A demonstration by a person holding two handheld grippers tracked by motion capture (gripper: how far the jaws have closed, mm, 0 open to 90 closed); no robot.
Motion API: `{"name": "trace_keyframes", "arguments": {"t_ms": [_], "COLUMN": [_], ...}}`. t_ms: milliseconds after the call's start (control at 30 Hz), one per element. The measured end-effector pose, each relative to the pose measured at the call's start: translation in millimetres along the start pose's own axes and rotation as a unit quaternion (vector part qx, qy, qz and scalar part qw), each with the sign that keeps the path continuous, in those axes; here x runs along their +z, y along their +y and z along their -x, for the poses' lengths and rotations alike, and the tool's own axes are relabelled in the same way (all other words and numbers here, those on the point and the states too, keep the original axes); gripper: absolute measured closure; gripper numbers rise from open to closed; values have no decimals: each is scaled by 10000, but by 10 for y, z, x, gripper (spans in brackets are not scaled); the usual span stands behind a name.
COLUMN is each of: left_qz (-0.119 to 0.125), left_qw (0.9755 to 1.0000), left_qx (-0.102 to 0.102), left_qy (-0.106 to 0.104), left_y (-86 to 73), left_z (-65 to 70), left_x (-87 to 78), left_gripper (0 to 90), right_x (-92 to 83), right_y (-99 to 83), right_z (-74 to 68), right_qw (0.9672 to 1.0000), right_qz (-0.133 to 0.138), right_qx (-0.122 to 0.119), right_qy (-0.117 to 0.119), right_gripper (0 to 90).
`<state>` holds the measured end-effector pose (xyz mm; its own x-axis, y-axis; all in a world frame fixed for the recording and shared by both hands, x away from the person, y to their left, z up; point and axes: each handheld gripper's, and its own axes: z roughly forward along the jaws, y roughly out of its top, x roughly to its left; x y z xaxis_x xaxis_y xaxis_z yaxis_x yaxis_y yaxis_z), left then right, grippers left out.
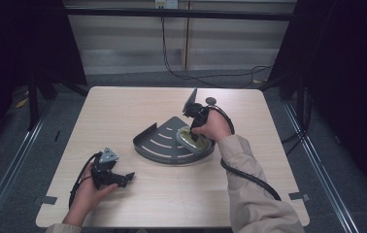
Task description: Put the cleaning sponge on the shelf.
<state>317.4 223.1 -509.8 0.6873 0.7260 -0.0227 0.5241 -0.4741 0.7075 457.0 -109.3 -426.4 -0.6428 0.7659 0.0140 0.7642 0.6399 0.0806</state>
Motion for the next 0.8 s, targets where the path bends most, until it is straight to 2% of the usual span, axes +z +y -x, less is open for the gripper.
{"name": "trace_keyframes", "arguments": {"t_ms": [300, 800], "left_qz": [1, 6], "left_qw": [10000, 10000], "left_qx": [2, -10], "left_qy": [1, 2], "left_y": [0, 0], "left_z": [0, 0], "left_x": [0, 0], "left_gripper": [42, 42], "right_x": [-28, -95], "right_y": [-13, -18], "right_z": [14, 14], "right_qw": [9999, 9998], "right_qz": [65, 145], "right_qx": [26, 68], "right_qy": [-108, -114], "right_gripper": [390, 248]}}
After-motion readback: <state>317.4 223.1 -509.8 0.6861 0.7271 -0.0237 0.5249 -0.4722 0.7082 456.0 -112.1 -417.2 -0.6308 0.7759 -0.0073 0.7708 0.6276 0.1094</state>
